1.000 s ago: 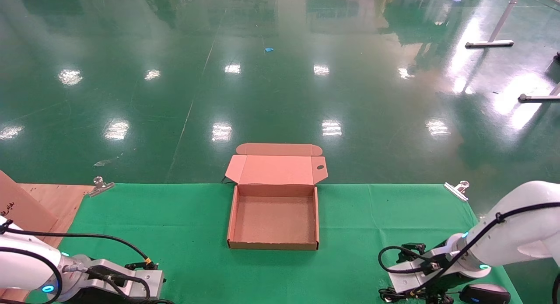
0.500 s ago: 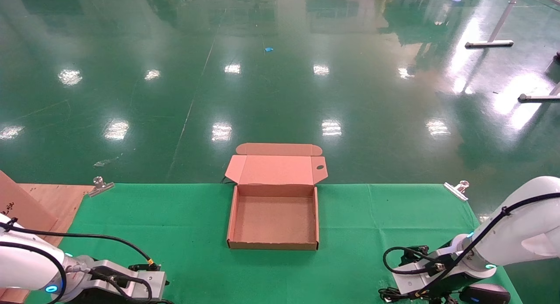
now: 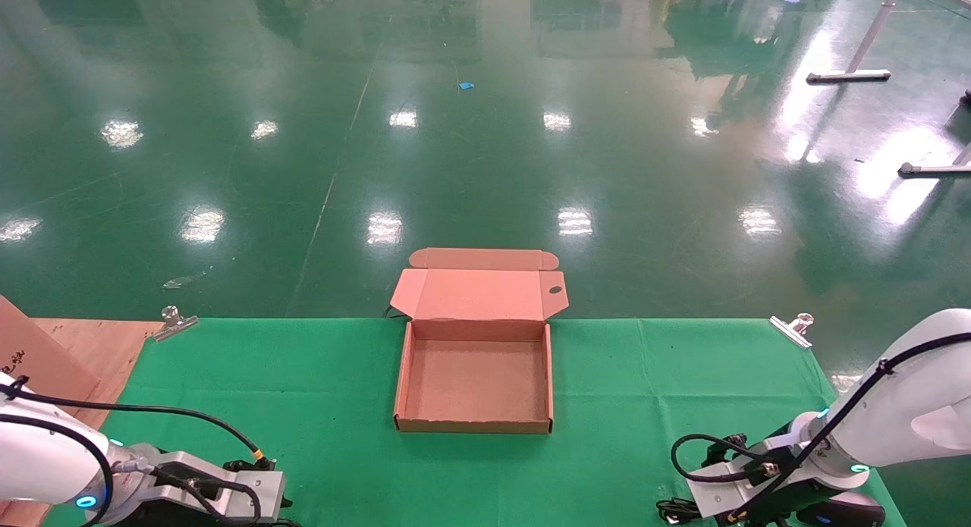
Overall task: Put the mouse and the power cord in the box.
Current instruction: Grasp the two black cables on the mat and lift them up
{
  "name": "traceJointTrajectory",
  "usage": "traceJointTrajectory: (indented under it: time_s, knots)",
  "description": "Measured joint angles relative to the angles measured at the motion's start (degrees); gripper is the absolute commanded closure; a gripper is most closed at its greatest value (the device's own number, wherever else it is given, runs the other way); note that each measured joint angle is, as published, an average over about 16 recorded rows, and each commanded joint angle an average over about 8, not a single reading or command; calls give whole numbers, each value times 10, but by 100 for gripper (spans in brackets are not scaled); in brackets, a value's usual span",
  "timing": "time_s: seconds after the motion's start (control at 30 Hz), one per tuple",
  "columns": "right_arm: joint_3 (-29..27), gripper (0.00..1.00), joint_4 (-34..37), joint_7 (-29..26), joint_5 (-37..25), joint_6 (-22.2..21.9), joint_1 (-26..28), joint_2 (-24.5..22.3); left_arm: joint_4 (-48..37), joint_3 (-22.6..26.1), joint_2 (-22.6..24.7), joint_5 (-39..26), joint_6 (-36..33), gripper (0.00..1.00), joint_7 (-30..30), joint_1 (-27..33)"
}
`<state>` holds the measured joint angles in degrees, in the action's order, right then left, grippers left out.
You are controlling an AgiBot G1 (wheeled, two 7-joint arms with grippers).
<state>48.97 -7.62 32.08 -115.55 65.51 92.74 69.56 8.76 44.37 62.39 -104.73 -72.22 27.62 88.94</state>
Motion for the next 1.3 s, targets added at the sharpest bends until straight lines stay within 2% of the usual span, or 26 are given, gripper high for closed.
traceJointTrajectory:
  time_s: [0.8,1.03,1.3]
  knots:
    - [-9,100,42,33,14,10,21,-1,-34,3,14,-4,-7,100,27,20]
    - [-20,100,37,43,29,44,60,-13,-20,3,7,-5,-36,100,31,57]
    - [-39,100,9,45,57,111,133,-30,33,3,-5,-5,-92,100,17,121]
